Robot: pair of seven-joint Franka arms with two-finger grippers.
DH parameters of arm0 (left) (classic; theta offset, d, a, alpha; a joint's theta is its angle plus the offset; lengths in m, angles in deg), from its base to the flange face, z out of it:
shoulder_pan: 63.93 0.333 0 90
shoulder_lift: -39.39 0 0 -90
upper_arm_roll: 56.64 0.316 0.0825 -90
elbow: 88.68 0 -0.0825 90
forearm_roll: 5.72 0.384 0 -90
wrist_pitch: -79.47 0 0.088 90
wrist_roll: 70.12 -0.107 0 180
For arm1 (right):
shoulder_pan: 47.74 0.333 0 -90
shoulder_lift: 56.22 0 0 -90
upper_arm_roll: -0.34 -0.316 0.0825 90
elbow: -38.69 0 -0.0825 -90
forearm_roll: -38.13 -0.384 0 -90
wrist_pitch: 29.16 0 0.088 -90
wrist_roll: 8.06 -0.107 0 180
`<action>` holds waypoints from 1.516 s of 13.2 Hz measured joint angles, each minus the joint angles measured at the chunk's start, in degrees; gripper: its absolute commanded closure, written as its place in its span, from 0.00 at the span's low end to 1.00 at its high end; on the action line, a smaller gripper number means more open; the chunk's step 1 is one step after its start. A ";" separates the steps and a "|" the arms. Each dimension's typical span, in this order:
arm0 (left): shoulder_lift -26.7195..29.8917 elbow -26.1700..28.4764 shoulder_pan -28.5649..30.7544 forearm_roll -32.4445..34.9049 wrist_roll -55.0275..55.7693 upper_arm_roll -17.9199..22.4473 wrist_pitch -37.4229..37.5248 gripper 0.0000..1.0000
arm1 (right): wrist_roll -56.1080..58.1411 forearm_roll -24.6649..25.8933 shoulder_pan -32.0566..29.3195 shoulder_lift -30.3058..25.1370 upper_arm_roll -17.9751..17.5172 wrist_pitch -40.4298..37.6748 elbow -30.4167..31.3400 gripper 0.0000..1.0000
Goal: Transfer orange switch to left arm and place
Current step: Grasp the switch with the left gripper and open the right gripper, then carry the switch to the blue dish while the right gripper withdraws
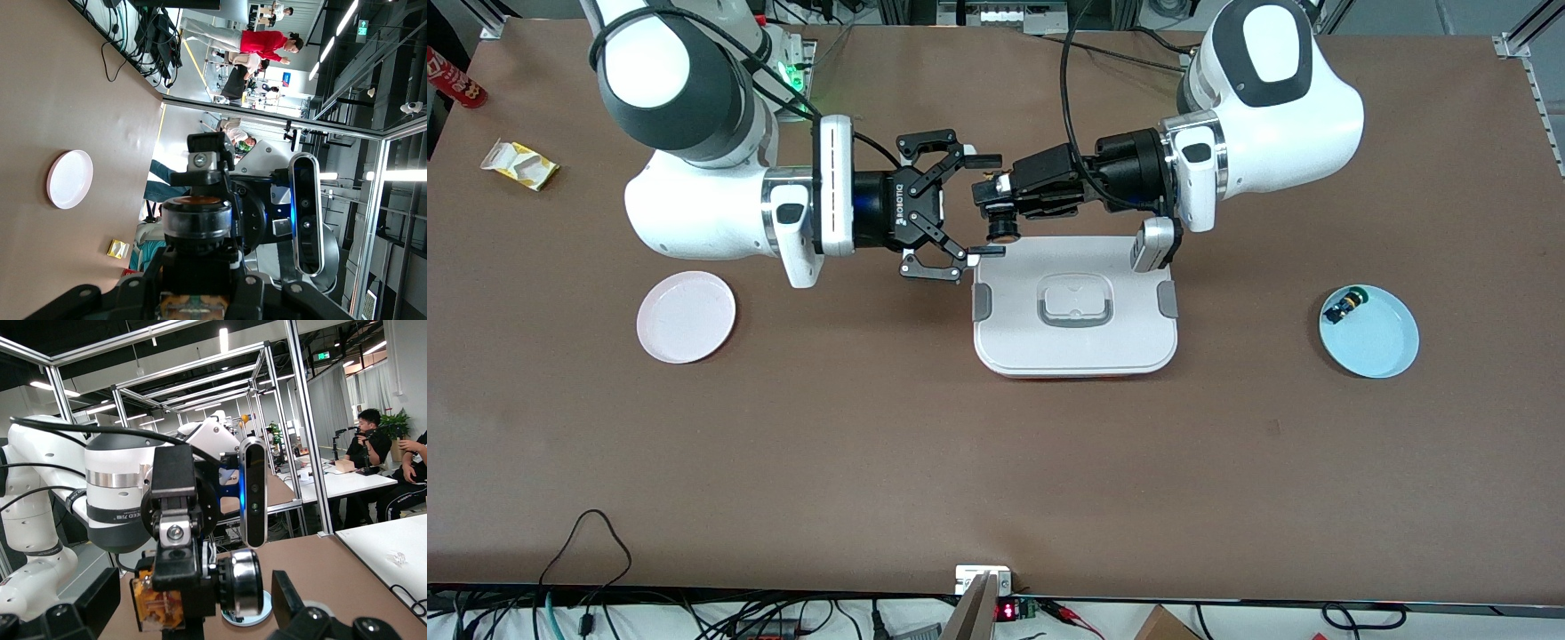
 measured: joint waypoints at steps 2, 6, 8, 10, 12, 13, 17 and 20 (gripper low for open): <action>0.00 0.00 0.00 3.44 -0.28 0.00 0.09 0.85 | -0.52 0.11 -1.05 -0.54 0.34 -0.04 0.49 0.00; 0.00 0.00 0.19 16.38 -0.36 0.10 2.71 0.85 | -0.54 0.96 -4.72 -2.81 0.51 -0.26 3.69 0.00; -0.02 0.00 0.42 22.00 -0.37 0.31 3.94 0.85 | -0.63 1.36 -6.75 -3.74 0.54 -2.79 5.27 0.00; -0.09 0.00 1.38 30.20 -0.39 0.62 6.46 0.86 | -1.20 2.81 -8.71 -3.87 0.56 -5.92 7.08 0.00; -0.11 -0.19 3.97 38.46 -0.50 0.70 11.74 0.86 | -3.10 5.08 -10.51 -3.88 0.58 -8.33 8.62 0.00; -0.12 -0.76 5.23 42.21 -0.73 0.75 15.18 0.86 | -3.99 5.97 -11.28 -3.88 0.58 -9.24 9.17 0.00; -0.22 -2.79 6.10 57.98 -3.41 0.67 22.77 0.87 | -10.73 11.87 -14.65 -3.87 0.63 -14.79 10.98 0.00; -1.38 -2.85 6.47 68.39 -11.43 0.73 25.92 0.87 | -19.79 13.99 -16.66 -3.84 0.69 -15.96 11.50 0.00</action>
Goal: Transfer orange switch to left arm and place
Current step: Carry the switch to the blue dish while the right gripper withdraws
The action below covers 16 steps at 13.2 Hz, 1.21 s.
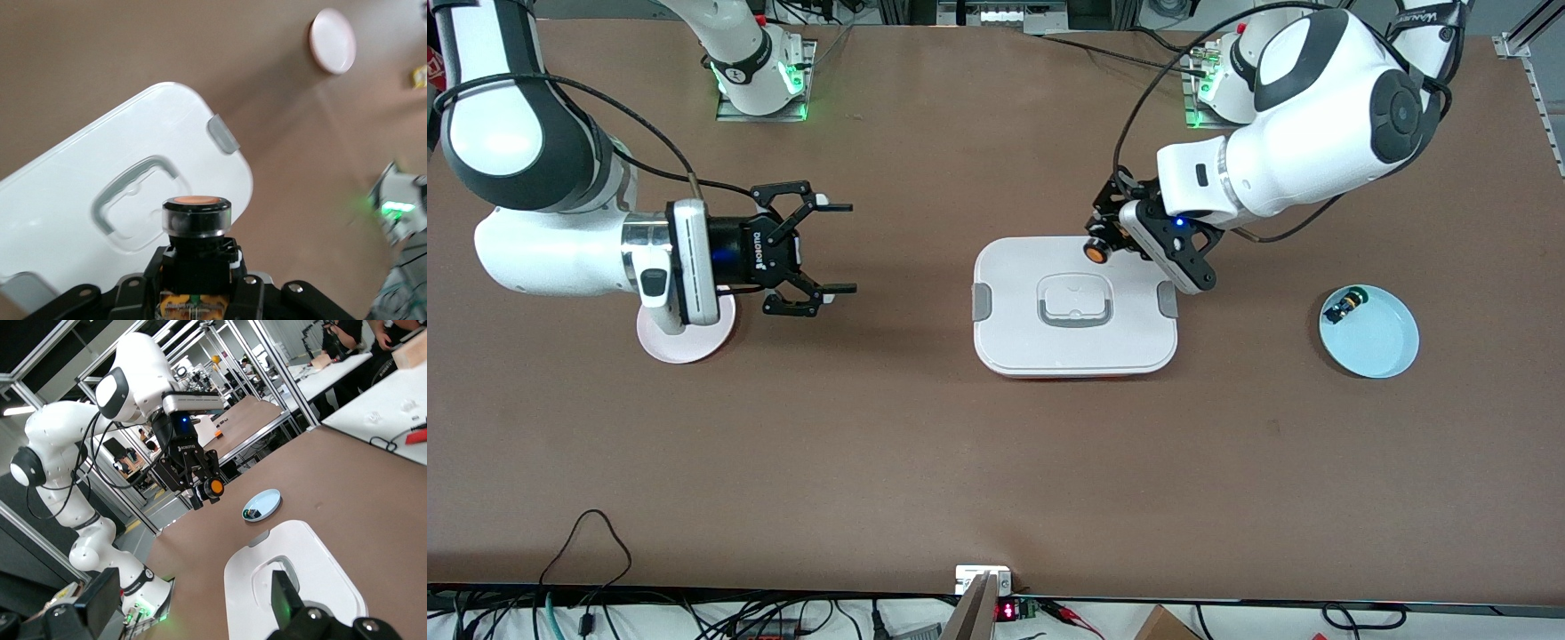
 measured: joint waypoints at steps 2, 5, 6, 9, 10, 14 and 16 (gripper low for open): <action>-1.49 -0.02 1.62 7.04 -7.49 0.15 3.06 0.87 | -9.45 2.28 -0.74 0.11 0.08 -0.21 0.08 0.00; -4.20 0.05 5.33 19.03 -21.93 0.44 7.11 0.88 | -28.57 10.70 -1.01 0.05 0.08 -0.18 -0.07 0.00; -5.00 0.06 6.49 23.09 -26.53 0.54 7.55 0.88 | -33.65 14.26 -1.00 -0.06 0.08 -0.18 -0.19 0.00; -8.14 0.32 10.78 33.49 -37.04 0.74 7.83 0.88 | -48.21 24.08 -0.93 -0.92 0.06 -0.24 -0.78 0.00; -9.56 0.41 12.69 36.74 -41.15 0.79 7.40 0.88 | -52.51 28.41 -0.68 -1.30 0.02 -0.35 -0.96 0.00; -12.06 3.94 20.98 49.67 -53.36 0.87 -1.54 0.88 | -65.52 45.58 0.93 -2.90 -0.25 -2.82 -1.14 0.00; -12.05 6.92 25.39 53.67 -56.51 0.82 -7.34 0.88 | -72.51 59.72 0.85 -3.90 -0.22 -5.42 -1.56 0.00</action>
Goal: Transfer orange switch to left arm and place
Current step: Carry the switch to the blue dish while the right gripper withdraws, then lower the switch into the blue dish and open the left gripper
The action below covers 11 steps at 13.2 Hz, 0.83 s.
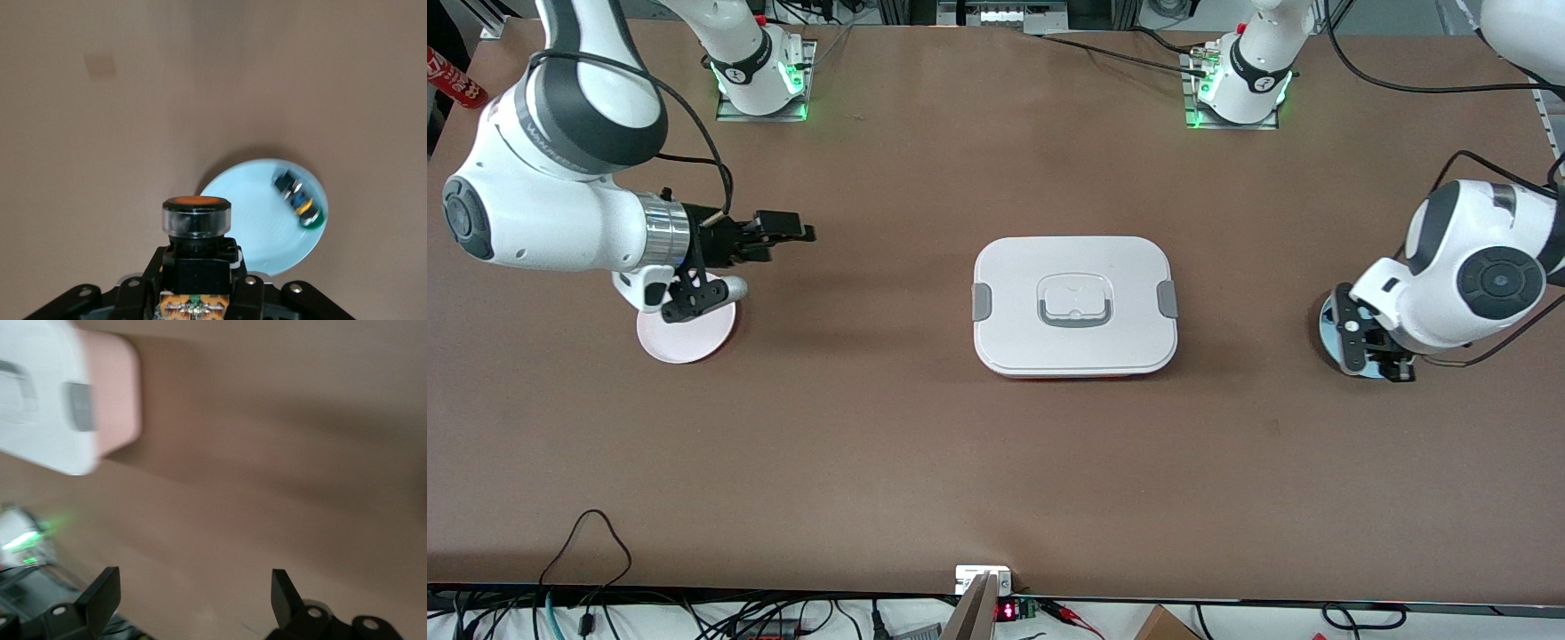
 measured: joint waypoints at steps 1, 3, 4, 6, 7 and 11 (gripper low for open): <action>0.01 1.65 1.71 0.71 -0.78 -0.03 -3.08 0.88 | -3.13 5.46 -0.01 -0.48 0.00 -1.19 -0.15 0.00; 0.02 6.34 4.52 1.33 -1.23 -0.03 -12.06 0.89 | -6.25 11.99 -0.35 -1.50 0.14 -2.74 -0.31 0.00; 0.02 9.17 5.74 1.63 -1.23 -0.01 -15.99 0.89 | -6.41 14.96 -0.90 -2.05 0.35 -3.09 -0.49 0.00; 0.01 13.47 7.73 1.65 -0.89 -0.03 -19.53 0.89 | -6.41 20.53 -2.30 -3.07 0.68 -3.37 -1.61 0.00; 0.01 14.50 8.53 1.65 -0.68 -0.03 -20.11 0.89 | -6.41 22.58 -2.86 -3.58 0.80 -3.36 -2.38 0.00; -0.83 15.79 11.42 2.71 -0.58 0.17 -24.24 0.89 | -6.64 26.38 -3.96 -5.28 3.72 1.52 -4.93 0.00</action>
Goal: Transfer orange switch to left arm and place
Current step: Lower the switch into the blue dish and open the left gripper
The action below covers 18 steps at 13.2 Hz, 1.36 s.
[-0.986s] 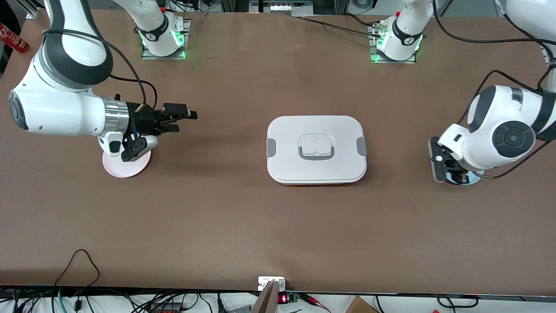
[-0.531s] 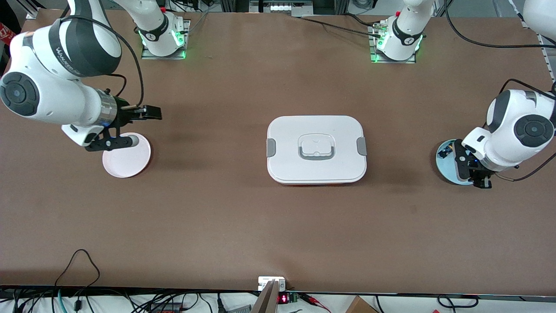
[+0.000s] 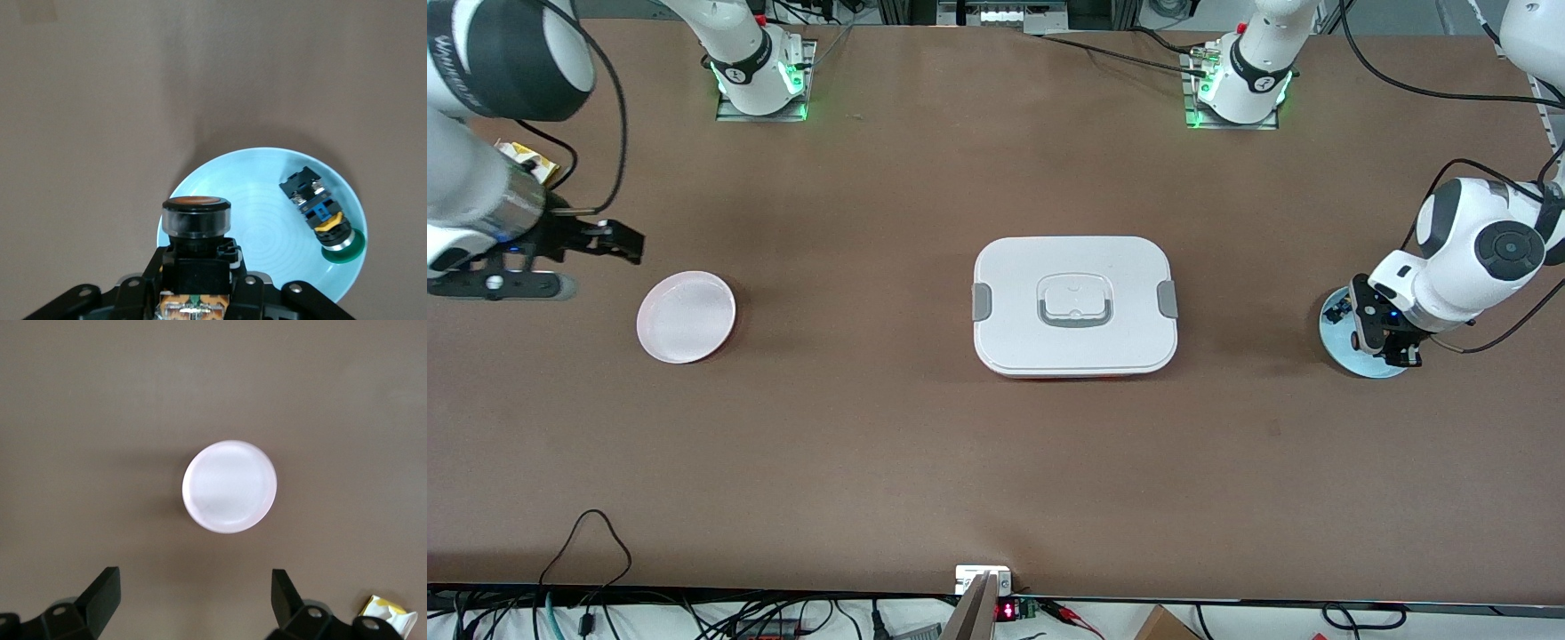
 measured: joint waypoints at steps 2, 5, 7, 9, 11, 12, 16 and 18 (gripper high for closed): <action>-2.52 0.29 1.63 4.24 1.33 1.09 -4.58 0.88 | -0.15 -0.20 -0.17 -0.29 3.58 0.36 -1.26 0.00; -6.20 0.30 3.83 5.69 1.43 1.62 -7.24 0.85 | 0.94 -1.33 -0.57 -1.00 6.69 -1.30 -1.60 0.00; -6.69 0.26 3.83 5.69 1.92 1.59 -7.81 0.84 | 0.98 -1.59 0.00 -1.84 6.19 -0.19 -0.54 0.00; -7.15 0.25 3.84 5.69 2.46 1.61 -8.67 0.58 | 0.98 -1.59 0.34 -3.64 5.88 5.93 4.18 0.00; -7.46 0.22 3.85 5.69 2.50 1.63 -8.95 0.00 | 1.01 -1.59 0.35 -5.06 5.89 8.37 7.28 0.00; -7.47 0.21 3.90 5.70 2.49 1.64 -8.96 0.00 | 1.37 -1.59 0.34 -5.52 5.90 7.92 7.34 0.00; -7.44 -0.10 4.76 5.73 2.43 1.61 -9.02 0.00 | 3.66 -1.60 0.20 -6.58 6.06 1.27 2.76 0.00; -7.14 -0.45 4.91 5.76 2.41 1.31 -8.85 0.00 | 3.66 -1.64 0.21 -6.45 6.05 0.75 1.18 0.00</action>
